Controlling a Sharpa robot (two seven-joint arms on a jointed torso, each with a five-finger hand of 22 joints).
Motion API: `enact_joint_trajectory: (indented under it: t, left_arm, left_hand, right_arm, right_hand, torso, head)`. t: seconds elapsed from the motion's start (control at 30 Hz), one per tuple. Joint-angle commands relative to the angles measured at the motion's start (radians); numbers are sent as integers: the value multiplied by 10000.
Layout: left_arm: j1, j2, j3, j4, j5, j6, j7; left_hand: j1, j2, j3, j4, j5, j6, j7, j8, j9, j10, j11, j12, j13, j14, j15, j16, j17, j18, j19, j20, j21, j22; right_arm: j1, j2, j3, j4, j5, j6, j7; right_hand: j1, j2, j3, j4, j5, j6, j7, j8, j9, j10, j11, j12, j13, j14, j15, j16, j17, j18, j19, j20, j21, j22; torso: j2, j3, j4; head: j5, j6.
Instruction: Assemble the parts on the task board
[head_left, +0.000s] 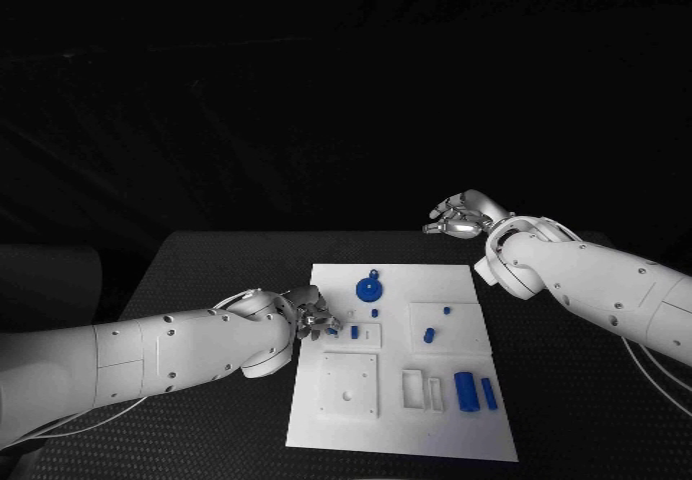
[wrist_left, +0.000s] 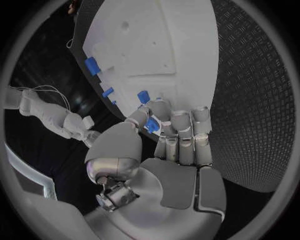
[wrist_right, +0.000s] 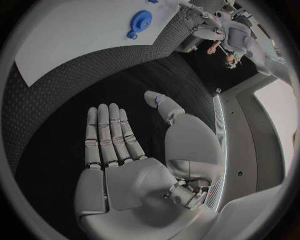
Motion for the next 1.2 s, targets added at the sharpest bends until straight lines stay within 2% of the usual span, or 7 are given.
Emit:
enact_joint_trajectory:
  t: [0.03,0.57,1.2]
  left_arm:
    - [-4,75,4,-38,-194,100,15]
    - [-14,146,5,-98,-738,656,-94]
    - [-32,317,6,-254,-1160,762,-169]
  left_hand:
    - [62,8,58,-13,40,578,-469,57,5,72,-11,-33,19,28,-20,2,9,-17,80,-1101,52,171]
    - [50,-35,58,-20,33,597,-473,49,5,86,-14,-21,43,39,-21,13,21,-15,85,-1102,65,178]
    - [51,-49,68,-19,31,605,-475,43,5,88,-16,-17,58,41,-22,18,28,-12,89,-1104,72,180]
  right_arm:
    - [-2,12,3,14,0,40,69]
    - [-2,15,3,22,0,49,68]
    - [-3,9,3,67,0,50,68]
  right_hand:
    - [-1,54,1,55,45,-66,251,43,-15,-60,25,64,-12,-74,30,70,-20,-5,-37,68,-62,11]
    - [-2,56,-1,58,46,-67,251,45,-19,-62,26,74,-30,-77,31,80,-33,-3,-37,71,-66,16]
    - [-3,57,-3,60,46,-67,252,47,-24,-64,27,86,-51,-80,32,91,-49,0,-36,73,-70,23]
  torso:
    - [1,-3,-3]
    - [-4,1,-4]
    - [3,-3,-10]
  head:
    - [3,-10]
    - [-3,-41]
    - [-17,-63]
